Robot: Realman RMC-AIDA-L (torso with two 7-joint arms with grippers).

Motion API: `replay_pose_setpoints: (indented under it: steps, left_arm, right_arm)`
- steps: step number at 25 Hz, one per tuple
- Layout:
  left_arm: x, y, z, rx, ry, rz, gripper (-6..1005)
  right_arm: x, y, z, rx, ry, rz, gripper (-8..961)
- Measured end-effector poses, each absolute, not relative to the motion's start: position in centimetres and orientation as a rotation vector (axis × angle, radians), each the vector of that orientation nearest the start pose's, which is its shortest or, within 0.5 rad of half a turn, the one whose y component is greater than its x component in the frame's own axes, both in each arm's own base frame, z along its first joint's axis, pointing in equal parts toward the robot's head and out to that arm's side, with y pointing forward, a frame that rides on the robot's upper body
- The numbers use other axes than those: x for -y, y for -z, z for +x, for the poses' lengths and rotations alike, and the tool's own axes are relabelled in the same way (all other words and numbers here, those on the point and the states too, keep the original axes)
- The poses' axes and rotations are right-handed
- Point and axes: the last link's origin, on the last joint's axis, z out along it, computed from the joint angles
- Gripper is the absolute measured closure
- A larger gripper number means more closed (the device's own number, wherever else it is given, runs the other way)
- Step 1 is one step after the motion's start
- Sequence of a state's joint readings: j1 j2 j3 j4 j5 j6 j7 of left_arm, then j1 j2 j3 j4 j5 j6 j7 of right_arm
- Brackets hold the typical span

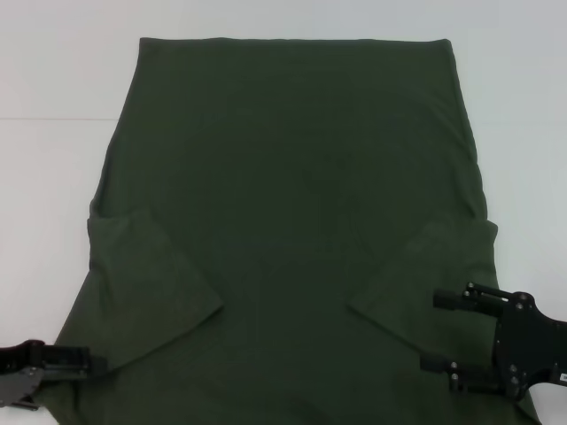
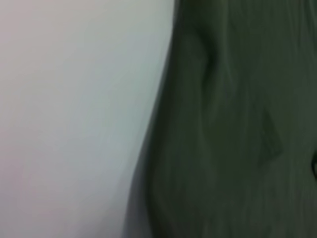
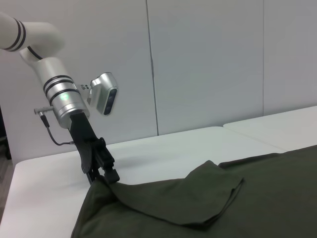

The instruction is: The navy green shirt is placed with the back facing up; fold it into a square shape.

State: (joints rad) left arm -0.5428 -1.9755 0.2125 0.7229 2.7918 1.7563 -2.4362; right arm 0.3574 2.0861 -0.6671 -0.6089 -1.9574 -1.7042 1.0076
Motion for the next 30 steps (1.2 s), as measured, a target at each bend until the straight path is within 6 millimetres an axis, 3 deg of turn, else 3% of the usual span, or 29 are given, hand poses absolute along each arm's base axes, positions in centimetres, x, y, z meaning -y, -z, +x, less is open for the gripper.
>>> replay_pose_setpoints:
  steps: [8, 11, 22, 26, 30]
  left_arm:
    - [-28.1, -5.7, -35.3, -2.452, -0.168, 2.201, 119]
    - [-28.1, -5.9, -35.5, -2.465, -0.161, 2.206, 312]
    - [-28.2, -6.4, -35.8, -2.492, -0.190, 2.204, 781]
    - [-28.1, -6.6, -35.9, -2.492, -0.190, 2.206, 853]
    - [-28.1, -6.7, -35.8, -2.473, -0.187, 2.220, 924]
  right_arm:
    - [-26.5, 0.4, 29.6, -0.343, -0.803, -2.716, 126]
    - [-26.5, 0.4, 29.6, -0.344, -0.805, -2.716, 126]
    - [-26.5, 0.4, 29.6, -0.374, -0.815, -2.715, 127]
    - [-26.8, -0.6, 29.8, -0.469, -0.841, -2.670, 127]
    - [-27.1, -3.6, 30.0, -0.720, -0.884, -2.643, 128]
